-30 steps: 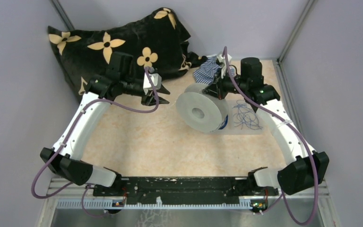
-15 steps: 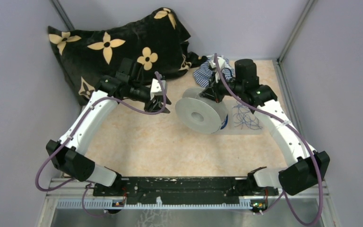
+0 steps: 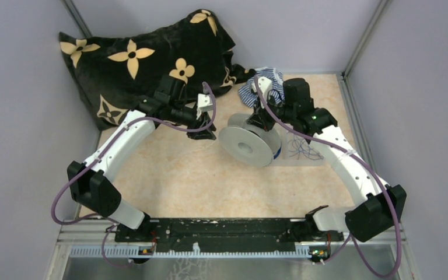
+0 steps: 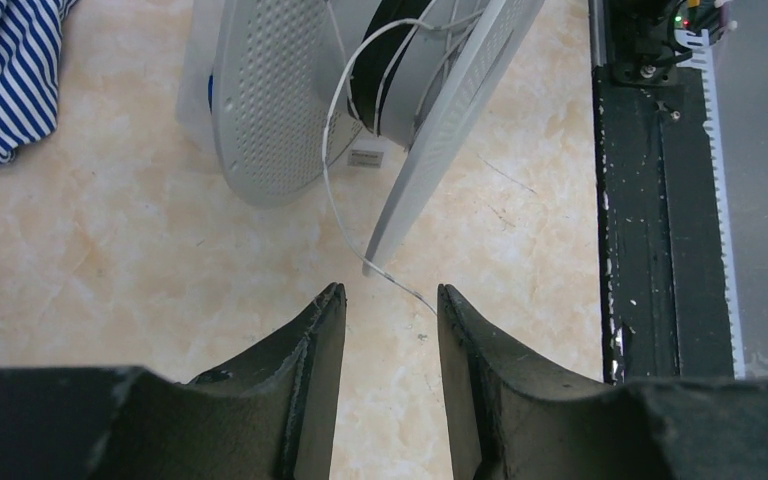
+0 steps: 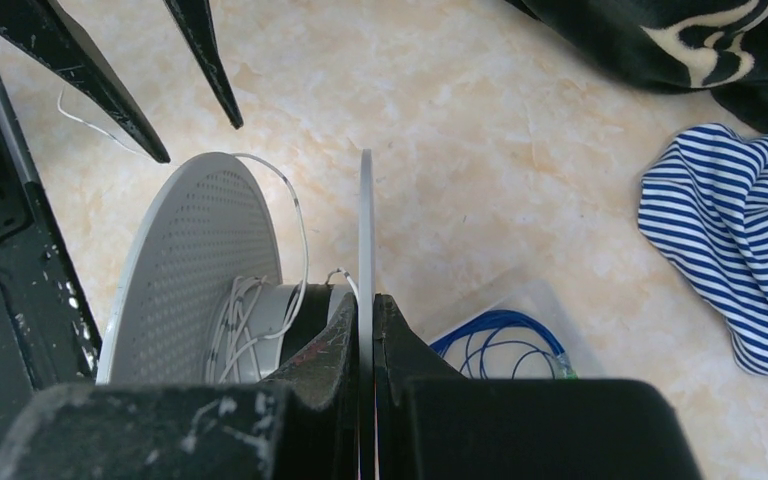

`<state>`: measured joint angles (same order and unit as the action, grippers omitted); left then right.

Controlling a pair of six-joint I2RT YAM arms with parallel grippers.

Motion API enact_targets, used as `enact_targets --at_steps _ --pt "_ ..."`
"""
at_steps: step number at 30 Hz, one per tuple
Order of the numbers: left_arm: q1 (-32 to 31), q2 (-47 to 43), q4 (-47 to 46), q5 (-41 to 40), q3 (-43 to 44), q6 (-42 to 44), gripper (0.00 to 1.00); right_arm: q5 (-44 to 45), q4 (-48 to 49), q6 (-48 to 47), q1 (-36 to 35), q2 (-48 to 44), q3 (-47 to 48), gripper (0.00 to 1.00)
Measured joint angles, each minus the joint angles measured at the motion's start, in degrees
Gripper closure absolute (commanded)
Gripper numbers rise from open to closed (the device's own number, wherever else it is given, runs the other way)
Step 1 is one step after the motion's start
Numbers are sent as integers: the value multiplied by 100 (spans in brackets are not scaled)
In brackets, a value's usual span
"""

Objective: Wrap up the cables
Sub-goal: Wrap the cable around the cable reel.

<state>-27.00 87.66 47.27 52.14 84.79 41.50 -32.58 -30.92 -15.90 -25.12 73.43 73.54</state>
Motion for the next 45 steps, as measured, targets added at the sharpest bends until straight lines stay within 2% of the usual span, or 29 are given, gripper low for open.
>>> enact_targets --at_steps 6,21,28,37,45 --pt "-2 22 -243 -245 -138 -262 56 151 0 -105 0 0 -7 100" --pt "-2 293 -721 -46 -457 -1416 57 424 92 -275 0 -2 -155 100" --pt "-2 299 -1045 11 -654 -1915 75 448 101 -313 0 -20 -192 100" --pt "-2 299 -1161 9 -710 -1917 88 450 127 -308 0 -31 -192 100" --pt "-2 299 -1156 -144 -807 -1576 100 444 127 -293 0 -31 -192 100"
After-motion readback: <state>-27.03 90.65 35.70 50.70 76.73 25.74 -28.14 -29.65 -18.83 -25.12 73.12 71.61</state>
